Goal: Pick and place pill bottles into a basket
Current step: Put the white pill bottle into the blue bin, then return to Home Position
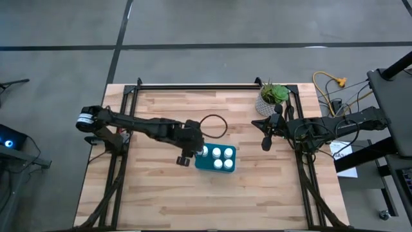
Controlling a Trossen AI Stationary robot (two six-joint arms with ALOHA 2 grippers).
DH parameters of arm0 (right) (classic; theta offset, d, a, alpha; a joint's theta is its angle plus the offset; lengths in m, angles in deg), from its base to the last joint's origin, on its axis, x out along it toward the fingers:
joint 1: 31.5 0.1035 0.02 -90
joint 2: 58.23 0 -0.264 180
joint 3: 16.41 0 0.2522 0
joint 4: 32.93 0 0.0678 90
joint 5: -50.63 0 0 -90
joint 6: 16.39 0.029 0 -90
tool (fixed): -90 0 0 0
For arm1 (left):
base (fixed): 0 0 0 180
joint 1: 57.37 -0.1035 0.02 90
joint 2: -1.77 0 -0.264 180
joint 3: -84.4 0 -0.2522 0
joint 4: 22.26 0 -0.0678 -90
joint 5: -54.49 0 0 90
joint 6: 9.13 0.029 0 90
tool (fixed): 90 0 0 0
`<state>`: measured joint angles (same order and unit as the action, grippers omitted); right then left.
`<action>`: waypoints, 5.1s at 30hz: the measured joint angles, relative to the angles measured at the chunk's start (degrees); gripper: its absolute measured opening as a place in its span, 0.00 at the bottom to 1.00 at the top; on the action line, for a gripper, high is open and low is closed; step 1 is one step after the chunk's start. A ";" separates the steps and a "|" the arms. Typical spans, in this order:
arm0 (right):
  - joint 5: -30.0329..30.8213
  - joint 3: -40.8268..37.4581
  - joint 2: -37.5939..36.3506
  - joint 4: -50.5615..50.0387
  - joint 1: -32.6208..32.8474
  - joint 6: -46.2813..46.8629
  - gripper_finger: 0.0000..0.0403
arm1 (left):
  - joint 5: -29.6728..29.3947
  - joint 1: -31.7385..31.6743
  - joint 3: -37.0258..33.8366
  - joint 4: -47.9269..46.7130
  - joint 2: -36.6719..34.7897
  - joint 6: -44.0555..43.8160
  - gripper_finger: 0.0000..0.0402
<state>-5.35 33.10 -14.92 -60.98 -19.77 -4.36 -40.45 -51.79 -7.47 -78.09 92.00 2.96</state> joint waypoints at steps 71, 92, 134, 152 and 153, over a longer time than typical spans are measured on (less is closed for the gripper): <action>0.02 -0.20 0.00 0.22 0.00 0.44 0.02 | 1.64 4.06 6.15 4.74 20.46 0.30 0.38; 0.02 -0.20 0.00 0.17 0.00 0.42 0.02 | 1.50 3.91 6.39 3.43 20.56 0.33 0.50; 0.00 -0.20 0.00 0.15 0.01 0.42 0.02 | 1.62 3.91 11.78 0.13 19.58 0.26 0.51; -7.28 -0.20 0.02 2.47 0.12 -0.71 0.02 | 1.64 4.88 14.51 -0.35 7.20 -6.21 0.50; -7.81 -0.20 0.02 3.16 0.19 -1.27 0.02 | 1.56 5.07 14.45 -0.42 6.23 -7.20 0.49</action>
<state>-13.15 32.90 -14.89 -57.82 -19.58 -5.63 -38.89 -46.72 6.98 -78.50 98.23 -4.24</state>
